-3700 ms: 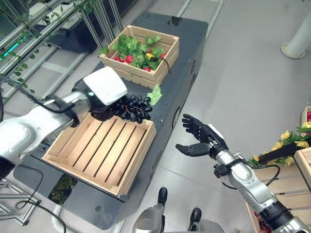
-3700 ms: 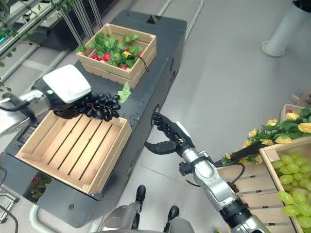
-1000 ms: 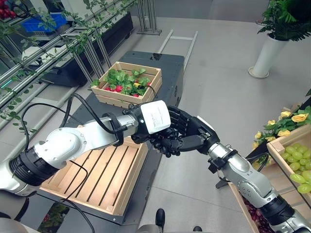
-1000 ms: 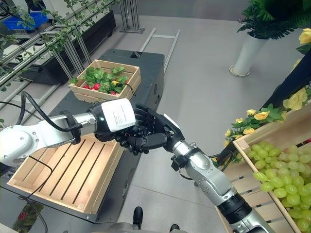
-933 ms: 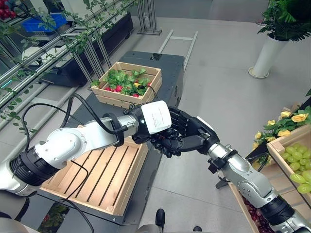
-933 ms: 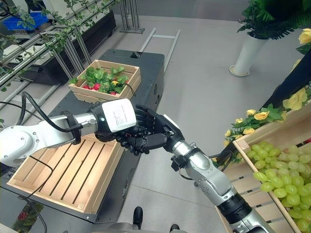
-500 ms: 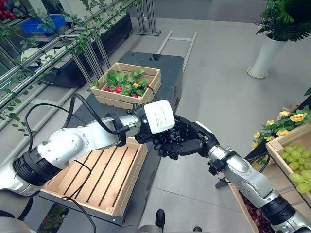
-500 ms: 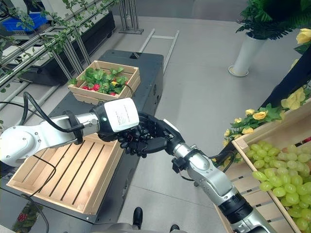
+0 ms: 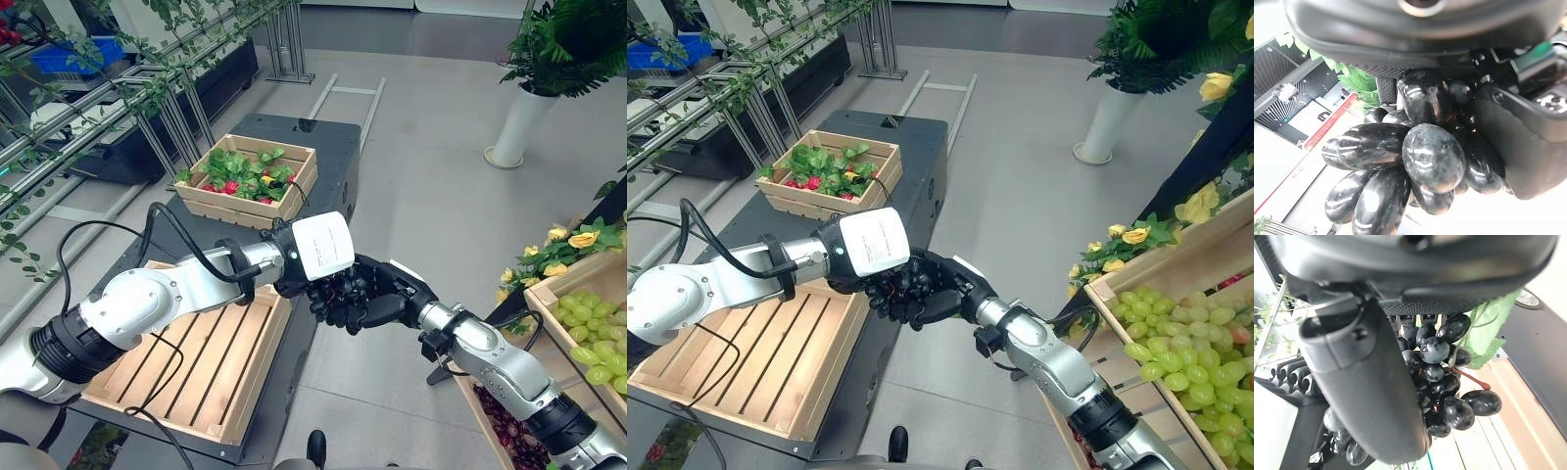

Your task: Pick up the fruits from the basket on one side to the basket on the other side

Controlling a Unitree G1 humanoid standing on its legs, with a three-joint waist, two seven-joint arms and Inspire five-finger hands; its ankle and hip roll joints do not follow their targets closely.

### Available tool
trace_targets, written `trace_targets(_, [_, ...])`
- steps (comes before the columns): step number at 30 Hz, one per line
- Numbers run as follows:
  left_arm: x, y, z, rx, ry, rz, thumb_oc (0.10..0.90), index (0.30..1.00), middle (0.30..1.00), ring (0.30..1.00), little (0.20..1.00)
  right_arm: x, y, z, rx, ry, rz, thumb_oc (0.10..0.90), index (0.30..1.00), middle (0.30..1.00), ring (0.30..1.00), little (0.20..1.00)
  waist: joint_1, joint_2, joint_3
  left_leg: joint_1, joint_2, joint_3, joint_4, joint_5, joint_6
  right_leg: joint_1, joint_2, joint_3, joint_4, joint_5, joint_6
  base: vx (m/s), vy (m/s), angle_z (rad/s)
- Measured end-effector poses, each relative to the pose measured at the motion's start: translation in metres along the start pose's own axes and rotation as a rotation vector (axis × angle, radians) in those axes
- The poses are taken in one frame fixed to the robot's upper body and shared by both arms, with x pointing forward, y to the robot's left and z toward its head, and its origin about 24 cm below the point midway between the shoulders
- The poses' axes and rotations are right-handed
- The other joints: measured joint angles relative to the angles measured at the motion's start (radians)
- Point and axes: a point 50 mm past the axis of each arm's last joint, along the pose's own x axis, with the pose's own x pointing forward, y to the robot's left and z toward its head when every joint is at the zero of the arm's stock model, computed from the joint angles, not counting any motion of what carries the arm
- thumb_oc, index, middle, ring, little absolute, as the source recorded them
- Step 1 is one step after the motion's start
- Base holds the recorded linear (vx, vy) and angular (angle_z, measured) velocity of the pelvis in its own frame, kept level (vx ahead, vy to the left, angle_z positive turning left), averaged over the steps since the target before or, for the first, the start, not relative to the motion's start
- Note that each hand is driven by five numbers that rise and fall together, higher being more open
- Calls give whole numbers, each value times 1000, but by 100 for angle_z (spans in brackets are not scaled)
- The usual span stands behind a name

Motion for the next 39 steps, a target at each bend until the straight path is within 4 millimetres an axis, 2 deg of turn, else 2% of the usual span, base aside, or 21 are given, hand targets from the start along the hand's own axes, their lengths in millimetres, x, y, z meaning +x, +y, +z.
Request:
trace_targets(1, [1,0,1,-1,-1,2,400,300,300,300,300,0,-1,-1,1,4,-2,800,900,900,900,900,0,0,0,0,0,0,0,0,0,0,0,0,0,0,0,0,0,0])
trace_targets(2, [1,0,2,0,-1,3,400,300,300,300,300,0,-1,-1,1,4,-3,750,825,825,825,825,1,0,0,0,0,0,0,0,0,0,0,0,0,0,0,0,0,0])
trace_targets(3, [2,0,2,4,-1,4,400,300,300,300,300,0,-1,-1,1,4,-4,565,547,547,547,547,1,0,0,0,0,0,0,0,0,0,0,0,0,0,0,0,0,0])
trace_targets(4, [2,0,2,5,-1,5,400,300,300,300,300,0,-1,-1,2,4,-6,458,387,387,387,387,1,0,0,0,0,0,0,0,0,0,0,0,0,0,0,0,0,0])
trace_targets(5, [2,0,2,4,-1,5,400,300,300,300,300,0,-1,-1,2,4,-7,458,387,387,387,387,1,0,0,0,0,0,0,0,0,0,0,0,0,0,0,0,0,0])
trace_targets(6, [2,0,2,4,0,6,400,300,300,300,300,0,-1,-1,2,5,-9,400,300,300,300,300,1,0,0,0,0,0,0,0,0,0,0,0,0,0,0,0,0,0])
trace_targets(12, [0,2,-3,8,27,12,400,300,300,300,300,1,1,-1,10,-2,-16,400,300,300,300,300,0,1,-1,0,0,0,0,0,0,1,0,0,-1,0,0,0,0,0])
trace_targets(26, [1,3,1,54,22,51,400,300,300,300,300,2,2,-1,21,-7,-33,400,300,300,300,300,-2,1,-1,1,0,0,0,0,0,1,0,0,-1,0,0,0,0,0])
trace_targets(27, [1,4,0,56,23,54,445,368,368,368,368,2,2,-1,21,-7,-33,400,300,300,300,300,-2,1,-1,1,0,0,0,0,0,1,0,0,-1,0,0,0,0,0])
trace_targets(28, [1,4,0,59,24,56,467,401,401,401,401,2,2,-1,21,-7,-34,400,300,300,300,300,-2,1,-1,1,0,1,0,0,0,1,0,0,-1,0,0,0,0,0])
trace_targets(29, [1,4,0,64,25,61,563,545,545,545,545,3,2,-1,22,-7,-35,400,300,300,300,300,-1,1,-1,1,0,1,0,0,0,1,0,0,-1,0,0,0,0,0])
trace_targets(30, [1,4,0,69,27,66,623,634,634,634,634,3,3,-1,24,-8,-39,400,300,300,300,300,-1,1,-1,1,0,1,0,0,0,1,0,0,-1,0,0,0,0,0])
trace_targets(31, [1,4,-1,66,34,73,800,900,900,900,900,3,3,-1,28,-10,-43,400,300,300,300,300,-2,1,-1,1,0,1,0,0,0,1,0,0,-1,0,0,0,0,0])
trace_targets(36, [-2,15,-5,73,69,151,800,900,900,900,900,3,3,-3,36,-7,-62,400,300,300,300,300,1,1,-1,0,0,1,0,0,0,1,0,1,-1,0,0,0,0,0])
trace_targets(39, [-7,23,-13,89,119,195,800,900,900,900,900,-1,3,-11,51,16,-83,400,300,300,300,300,0,2,-1,1,1,1,0,0,0,1,0,1,-1,0,0,0,0,0])
